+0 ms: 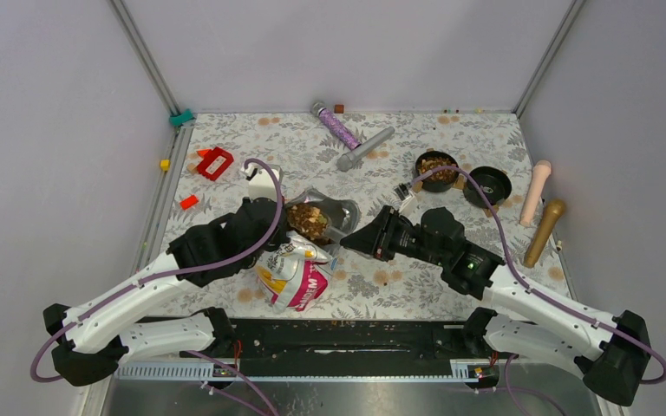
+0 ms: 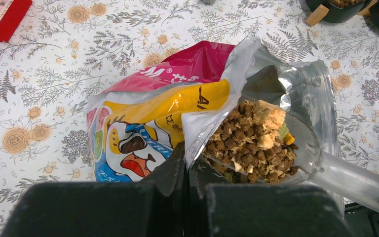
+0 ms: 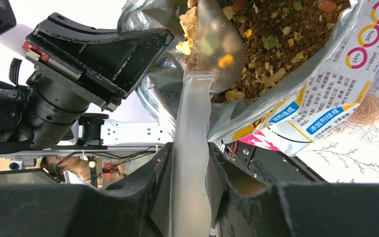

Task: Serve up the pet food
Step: Collect the pet food from the pet food bag, then pour the pet food into the pet food bowl.

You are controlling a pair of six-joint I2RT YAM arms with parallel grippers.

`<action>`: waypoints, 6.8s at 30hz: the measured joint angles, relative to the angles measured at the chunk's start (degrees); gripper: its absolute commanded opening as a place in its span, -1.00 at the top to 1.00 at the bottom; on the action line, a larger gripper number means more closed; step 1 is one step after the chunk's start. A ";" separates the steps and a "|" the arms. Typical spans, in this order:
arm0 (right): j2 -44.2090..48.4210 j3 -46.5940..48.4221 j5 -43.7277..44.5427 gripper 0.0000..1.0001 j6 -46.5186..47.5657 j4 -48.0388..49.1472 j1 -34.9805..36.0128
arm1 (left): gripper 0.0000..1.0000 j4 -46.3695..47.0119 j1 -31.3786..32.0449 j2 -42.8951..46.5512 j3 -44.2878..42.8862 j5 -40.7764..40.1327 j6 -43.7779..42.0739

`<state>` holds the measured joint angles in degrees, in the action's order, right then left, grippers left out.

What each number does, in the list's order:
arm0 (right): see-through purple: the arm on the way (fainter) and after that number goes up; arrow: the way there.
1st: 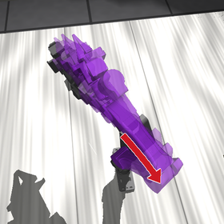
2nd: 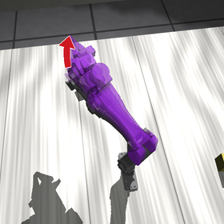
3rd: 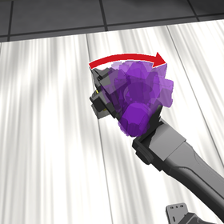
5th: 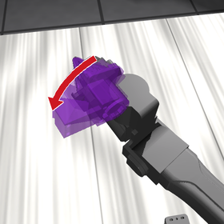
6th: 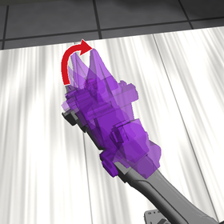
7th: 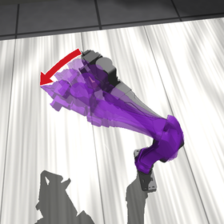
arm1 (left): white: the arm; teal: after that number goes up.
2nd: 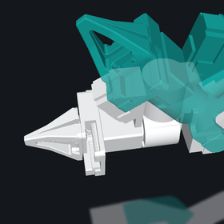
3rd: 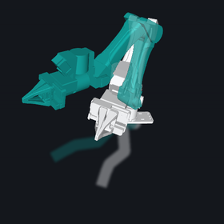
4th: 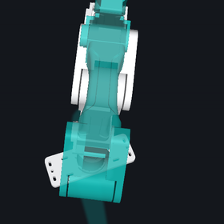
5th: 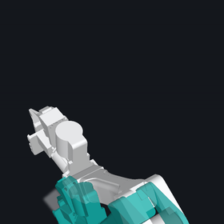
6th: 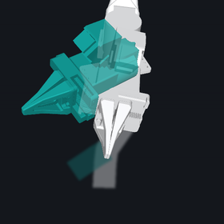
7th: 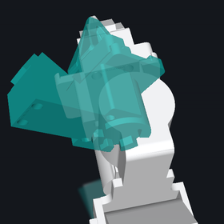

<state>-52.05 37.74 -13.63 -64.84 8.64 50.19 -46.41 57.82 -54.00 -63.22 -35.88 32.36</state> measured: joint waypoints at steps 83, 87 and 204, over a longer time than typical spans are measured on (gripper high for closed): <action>13.03 -6.80 6.60 1.00 -1.22 -0.13 -0.11 | 1.00 -0.28 1.55 1.44 0.00 -0.57 -0.44; 16.41 -7.93 6.67 1.00 -1.27 -0.94 -0.11 | 1.00 -0.28 1.55 1.44 0.00 -0.61 -0.39; 18.03 -5.57 33.42 1.00 0.57 -0.37 -10.99 | 1.00 0.15 1.70 0.90 0.00 -0.76 -0.37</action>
<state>-34.02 32.16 19.79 -64.27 8.27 39.20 -46.26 59.53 -53.10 -63.22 -36.64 31.99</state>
